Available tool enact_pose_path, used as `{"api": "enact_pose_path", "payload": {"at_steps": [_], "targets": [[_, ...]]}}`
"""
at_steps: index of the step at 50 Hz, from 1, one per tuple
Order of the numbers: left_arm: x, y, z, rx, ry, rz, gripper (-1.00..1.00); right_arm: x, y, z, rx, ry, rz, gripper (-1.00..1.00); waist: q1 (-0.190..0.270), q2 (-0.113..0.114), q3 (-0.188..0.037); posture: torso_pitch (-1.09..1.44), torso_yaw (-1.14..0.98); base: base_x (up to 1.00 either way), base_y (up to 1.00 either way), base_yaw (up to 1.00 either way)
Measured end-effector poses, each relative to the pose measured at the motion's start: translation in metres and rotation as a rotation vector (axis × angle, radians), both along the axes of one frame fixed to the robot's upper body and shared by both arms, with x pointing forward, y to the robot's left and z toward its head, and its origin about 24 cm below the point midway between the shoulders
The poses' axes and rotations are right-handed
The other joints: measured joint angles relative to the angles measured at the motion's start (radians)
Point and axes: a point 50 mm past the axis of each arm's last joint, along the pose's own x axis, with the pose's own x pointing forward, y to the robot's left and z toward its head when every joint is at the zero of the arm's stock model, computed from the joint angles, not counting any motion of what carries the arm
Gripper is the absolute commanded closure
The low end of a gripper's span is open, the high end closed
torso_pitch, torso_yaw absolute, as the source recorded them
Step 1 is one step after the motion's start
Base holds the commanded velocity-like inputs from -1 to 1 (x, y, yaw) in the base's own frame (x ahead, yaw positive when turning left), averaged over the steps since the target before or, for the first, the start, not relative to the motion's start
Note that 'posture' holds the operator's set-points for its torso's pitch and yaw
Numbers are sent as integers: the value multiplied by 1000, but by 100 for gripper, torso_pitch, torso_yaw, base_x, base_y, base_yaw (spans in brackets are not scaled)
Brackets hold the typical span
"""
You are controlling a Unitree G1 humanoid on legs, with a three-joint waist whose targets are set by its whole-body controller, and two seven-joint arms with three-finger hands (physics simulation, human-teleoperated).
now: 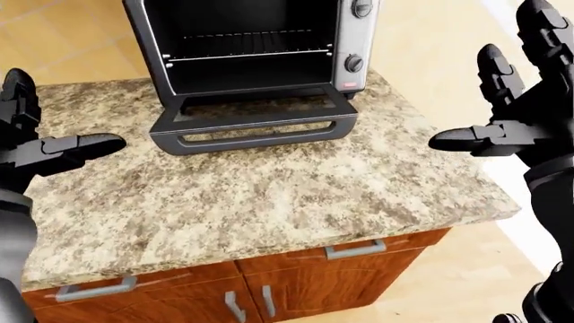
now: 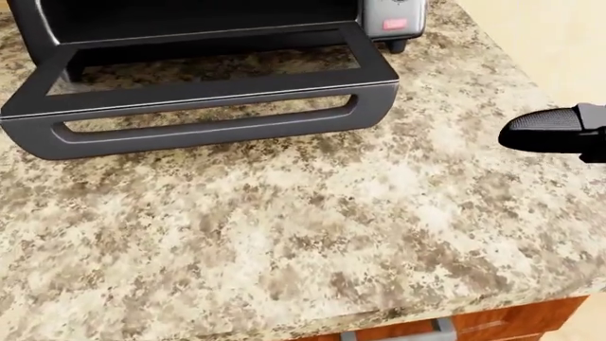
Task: Close the toaster oven door.
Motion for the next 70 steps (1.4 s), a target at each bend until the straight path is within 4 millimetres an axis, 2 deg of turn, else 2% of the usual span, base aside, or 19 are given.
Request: {"api": "enact_pose_path", "payload": {"at_steps": [3, 4, 5, 6, 8, 10, 14, 16, 21, 25, 28, 30, 34, 38, 46, 55, 60, 66, 70], "targets": [[0, 0, 2, 7, -9, -1, -100, -2, 0, 3, -3, -21, -1, -100, 5, -43, -3, 0, 0, 20, 16, 0], [0, -1, 2, 7, -12, -4, -100, -2, 0, 3, -3, -23, -4, -100, 2, -49, -5, 0, 0, 22, 16, 0], [1, -3, 0, 2, -5, -14, -100, -2, -2, 2, 1, -17, -10, -100, -6, -34, 1, 0, 0, 20, 16, 0], [2, -4, -3, 1, 7, -24, -100, -1, -4, -1, 8, -4, -18, -100, -13, -31, 6, 0, 0, 20, 15, 0], [4, -6, -5, 1, 26, -41, -100, 1, -7, -5, 16, 27, -34, -100, -20, -38, 1, 0, 0, 20, 15, 0], [4, -6, -4, 2, 24, -42, -100, 2, -7, -5, 13, 28, -38, -100, -21, -31, -7, 0, 0, 20, 14, 0], [0, -3, 3, 15, -13, -23, -100, -1, -5, 1, 1, -9, -31, -100, -26, 12, -3, 0, 0, 20, 14, 0], [-1, -2, 6, 19, -24, -17, -100, 0, -5, 4, -3, -19, -31, -100, -25, 54, -9, 0, 0, 19, 12, 0], [-1, 6, 2, -3, 2, 19, -100, 4, -1, 3, 0, 4, -8, -100, -7, 52, 20, 0, 0, 2, 1, 0], [-2, 4, 5, 6, -8, 12, -100, 4, -4, 7, 6, -10, -27, -100, -7, 10, 34, 0, 0, 0, 0, 0], [-1, 4, 5, 13, 2, 6, -100, 3, -6, 11, 0, -36, -47, -100, 3, -39, 23, 0, 0, 0, 0, 0], [0, 5, 2, -3, 8, 6, -100, 7, -9, 13, 5, -39, -63, -100, 5, -28, 28, 0, 0, 0, 0, 0], [1, 5, -1, -1, 25, 1, -100, 13, -12, 13, -6, -20, -91, -100, 8, -5, 15, 0, 0, 0, 0, 0], [-2, 5, 4, 10, 0, 2, -100, 20, -13, 16, -16, -22, -98, -100, 8, 6, 7, 0, 0, 0, 0, 0], [-2, 7, 4, 3, -4, 7, -100, 40, -14, 19, -52, 6, -103, -100, 0, 14, 5, 0, 0, 0, 0, 0], [-1, 12, 1, 31, 11, 40, -100, 64, -23, 12, -84, 55, -156, -100, -5, 18, 5, 0, 0, 0, 0, 0], [-2, 20, 0, 26, 30, 87, -100, 77, -24, 8, -117, 71, -167, -100, -8, 18, 5, 0, 0, 0, 0, 0], [-11, 41, 4, -39, 20, 159, -100, 87, -26, 6, -146, 86, -175, -100, -8, 20, 4, 0, 0, 0, 0, 0], [-13, 41, 2, -46, 18, 156, -100, 98, -26, -1, -170, 104, -184, -100, -10, 26, -2, 0, 0, 0, 0, 0]]}}
